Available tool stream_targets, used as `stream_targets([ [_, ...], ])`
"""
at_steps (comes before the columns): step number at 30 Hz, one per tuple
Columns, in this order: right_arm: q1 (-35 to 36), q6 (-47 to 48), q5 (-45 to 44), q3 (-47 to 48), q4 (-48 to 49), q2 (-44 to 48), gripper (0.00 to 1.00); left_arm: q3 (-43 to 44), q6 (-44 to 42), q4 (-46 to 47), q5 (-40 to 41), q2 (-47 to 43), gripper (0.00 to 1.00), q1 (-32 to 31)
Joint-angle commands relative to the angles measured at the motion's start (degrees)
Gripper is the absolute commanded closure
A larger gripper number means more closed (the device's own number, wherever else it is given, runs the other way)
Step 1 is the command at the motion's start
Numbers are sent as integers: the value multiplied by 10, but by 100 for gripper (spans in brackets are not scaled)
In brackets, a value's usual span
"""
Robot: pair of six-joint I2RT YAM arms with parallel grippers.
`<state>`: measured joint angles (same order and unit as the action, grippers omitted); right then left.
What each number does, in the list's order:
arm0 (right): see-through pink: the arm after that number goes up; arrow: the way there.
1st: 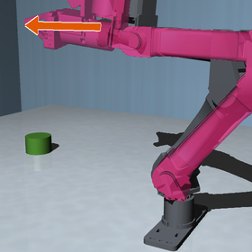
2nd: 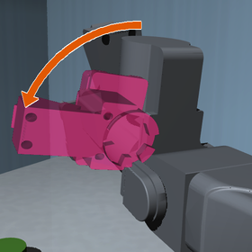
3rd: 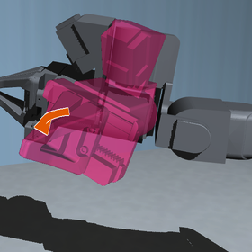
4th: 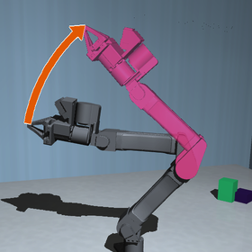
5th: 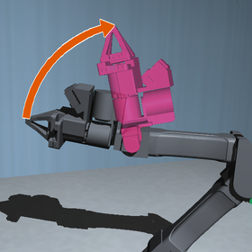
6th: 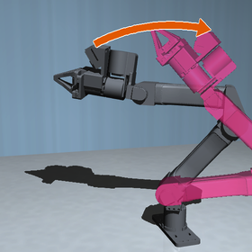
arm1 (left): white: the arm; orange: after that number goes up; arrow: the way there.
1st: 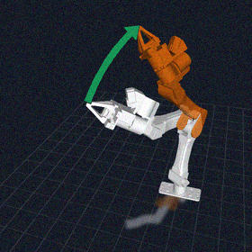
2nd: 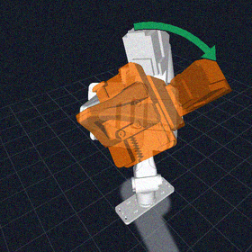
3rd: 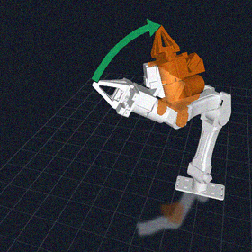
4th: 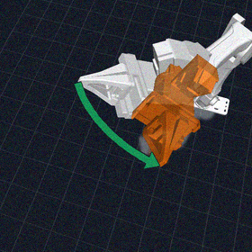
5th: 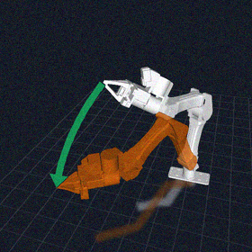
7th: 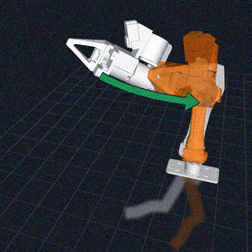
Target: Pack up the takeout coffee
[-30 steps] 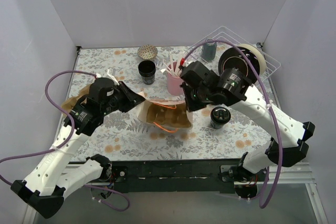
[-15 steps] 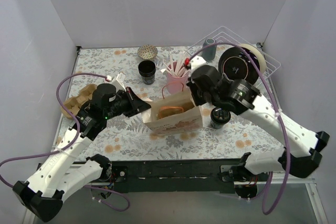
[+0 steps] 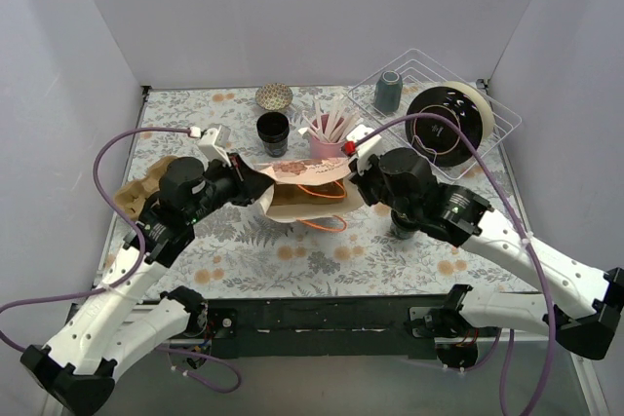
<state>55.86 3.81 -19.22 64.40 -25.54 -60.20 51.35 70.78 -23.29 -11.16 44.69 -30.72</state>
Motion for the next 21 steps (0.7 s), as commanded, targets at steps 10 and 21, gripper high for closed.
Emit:
stream_targets([
  [10, 0, -2, 0, -64, 37, 38, 99, -81, 41, -3, -49, -48, 100, 0],
  [21, 0, -27, 14, 0, 1, 4, 99, -77, 59, -22, -75, -33, 100, 0],
])
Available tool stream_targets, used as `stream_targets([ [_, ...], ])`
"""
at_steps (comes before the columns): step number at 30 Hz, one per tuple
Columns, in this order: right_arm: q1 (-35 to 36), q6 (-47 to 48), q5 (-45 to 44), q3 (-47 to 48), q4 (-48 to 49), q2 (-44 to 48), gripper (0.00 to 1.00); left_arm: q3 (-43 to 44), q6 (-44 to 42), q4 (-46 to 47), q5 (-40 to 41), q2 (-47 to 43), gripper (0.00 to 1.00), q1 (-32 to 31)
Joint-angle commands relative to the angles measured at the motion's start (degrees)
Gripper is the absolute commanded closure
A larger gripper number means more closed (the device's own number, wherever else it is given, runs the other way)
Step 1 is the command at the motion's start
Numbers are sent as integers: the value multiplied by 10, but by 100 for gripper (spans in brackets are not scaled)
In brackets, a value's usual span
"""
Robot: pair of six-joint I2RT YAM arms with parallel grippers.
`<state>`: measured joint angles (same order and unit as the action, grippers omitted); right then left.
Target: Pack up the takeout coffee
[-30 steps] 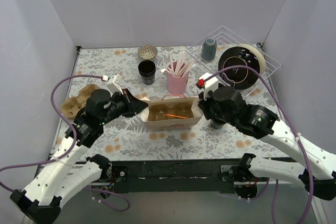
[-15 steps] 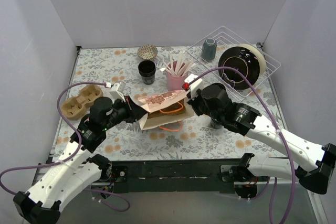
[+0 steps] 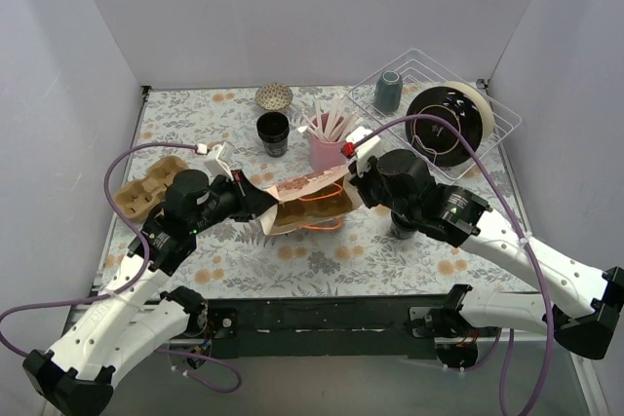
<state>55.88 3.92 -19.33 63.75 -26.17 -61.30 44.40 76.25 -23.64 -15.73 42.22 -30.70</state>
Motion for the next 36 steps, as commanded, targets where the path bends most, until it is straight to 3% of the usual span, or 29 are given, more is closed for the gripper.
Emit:
stream_targets([
  [1, -1, -35, 20, -40, 14, 27, 99, -19, 9, -18, -31, -22, 100, 0],
  [8, -1, -74, 17, -126, 15, 101, 99, -28, 4, -33, -31, -44, 100, 0],
  [17, 0, -92, 25, -110, 4, 89, 96, -33, -12, -54, -46, -56, 100, 0],
  [20, -1, -109, 15, -79, -6, 84, 72, -27, -28, -69, -34, -57, 100, 0],
  [21, 0, -112, 13, -57, -12, 84, 60, -19, -31, -73, -28, -57, 100, 0],
  [24, -1, -132, -1, -21, -19, 91, 44, -7, -47, -72, -13, -54, 100, 0],
  [31, -2, -223, -101, 95, -135, 45, 41, -20, -76, -55, -4, -58, 100, 0],
  [34, -2, -239, -111, 165, -178, 9, 52, -34, -76, -43, -5, -67, 100, 0],
  [36, -2, -220, -63, 194, -166, 2, 57, -37, -79, -37, -6, -67, 100, -1],
])
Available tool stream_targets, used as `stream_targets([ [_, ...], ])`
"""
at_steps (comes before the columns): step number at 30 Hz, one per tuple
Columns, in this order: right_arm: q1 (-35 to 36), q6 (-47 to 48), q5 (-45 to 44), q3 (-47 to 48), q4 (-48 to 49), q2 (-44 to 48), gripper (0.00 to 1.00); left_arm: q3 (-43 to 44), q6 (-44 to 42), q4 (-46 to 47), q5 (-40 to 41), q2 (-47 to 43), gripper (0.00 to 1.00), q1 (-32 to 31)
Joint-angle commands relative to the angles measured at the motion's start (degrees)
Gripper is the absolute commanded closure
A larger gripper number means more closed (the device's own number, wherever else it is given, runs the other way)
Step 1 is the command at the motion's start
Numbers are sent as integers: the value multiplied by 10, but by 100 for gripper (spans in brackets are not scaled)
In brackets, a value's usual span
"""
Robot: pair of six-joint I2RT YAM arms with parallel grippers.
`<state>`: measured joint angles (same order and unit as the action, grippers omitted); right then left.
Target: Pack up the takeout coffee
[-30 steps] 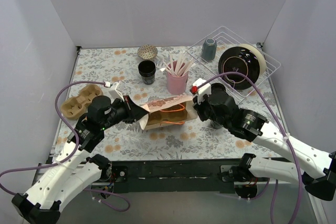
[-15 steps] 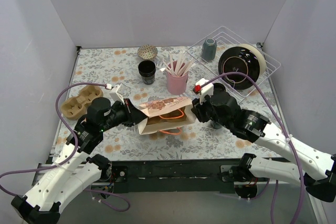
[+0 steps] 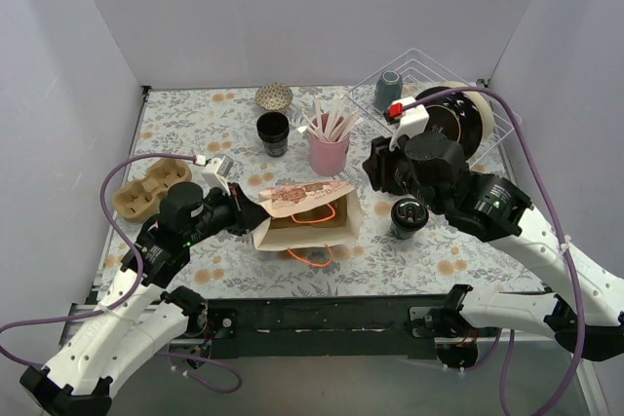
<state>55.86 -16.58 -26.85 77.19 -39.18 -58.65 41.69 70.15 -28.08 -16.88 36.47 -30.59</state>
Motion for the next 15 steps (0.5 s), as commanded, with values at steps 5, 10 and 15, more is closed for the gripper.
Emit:
stream_targets([
  [5, -2, -34, -13, 82, -45, -25, 43, -8, -22, 9, 8, -8, 100, -2],
  [10, -20, -75, -96, 174, -170, -98, 41, 9, -7, 0, 15, -7, 100, -1],
  [15, -153, -94, -3, 217, -243, -155, 39, 50, -5, -24, 12, 17, 100, -1],
])
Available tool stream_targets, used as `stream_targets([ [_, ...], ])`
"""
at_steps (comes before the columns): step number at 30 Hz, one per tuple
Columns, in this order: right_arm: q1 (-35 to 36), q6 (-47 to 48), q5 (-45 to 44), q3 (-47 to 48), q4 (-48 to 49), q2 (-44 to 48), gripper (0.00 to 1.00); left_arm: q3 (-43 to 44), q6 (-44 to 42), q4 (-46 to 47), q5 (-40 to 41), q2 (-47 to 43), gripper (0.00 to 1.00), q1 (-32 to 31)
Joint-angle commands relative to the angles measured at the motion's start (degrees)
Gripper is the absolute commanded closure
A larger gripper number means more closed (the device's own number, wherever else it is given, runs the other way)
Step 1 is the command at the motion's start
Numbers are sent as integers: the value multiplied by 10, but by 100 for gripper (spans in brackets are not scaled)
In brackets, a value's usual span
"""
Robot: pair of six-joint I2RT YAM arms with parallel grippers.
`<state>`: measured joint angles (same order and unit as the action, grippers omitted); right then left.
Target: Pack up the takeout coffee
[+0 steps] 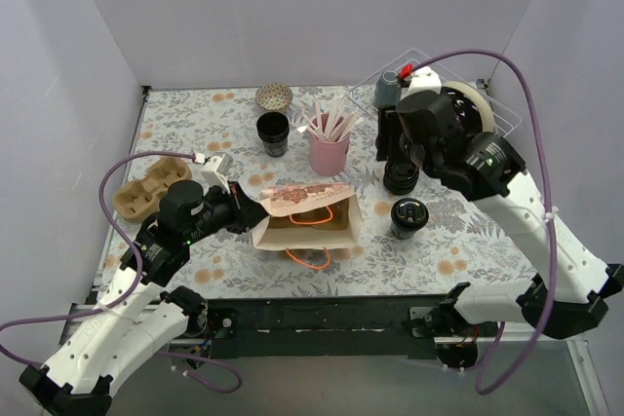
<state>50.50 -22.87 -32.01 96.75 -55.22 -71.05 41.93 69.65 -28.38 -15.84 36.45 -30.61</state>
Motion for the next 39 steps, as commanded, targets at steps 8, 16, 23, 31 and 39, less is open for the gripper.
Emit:
stream_targets([
  [8, -209, -19, 144, -16, -163, -74, 29, 144, 7, -65, 9, 83, 100, -1],
  [16, -232, -38, 228, -168, -85, -16, 15, 175, 12, -93, 19, 113, 79, -1],
  [23, -235, -22, 296, -163, -61, -10, 20, 190, 8, -126, 27, 132, 87, -1],
  [31, -235, -11, 397, -133, -16, 7, 23, 258, 99, -215, 90, 222, 73, -1],
  [39, -235, -12, 409, -111, -30, 15, 24, 277, 69, -185, 63, 200, 43, -1],
])
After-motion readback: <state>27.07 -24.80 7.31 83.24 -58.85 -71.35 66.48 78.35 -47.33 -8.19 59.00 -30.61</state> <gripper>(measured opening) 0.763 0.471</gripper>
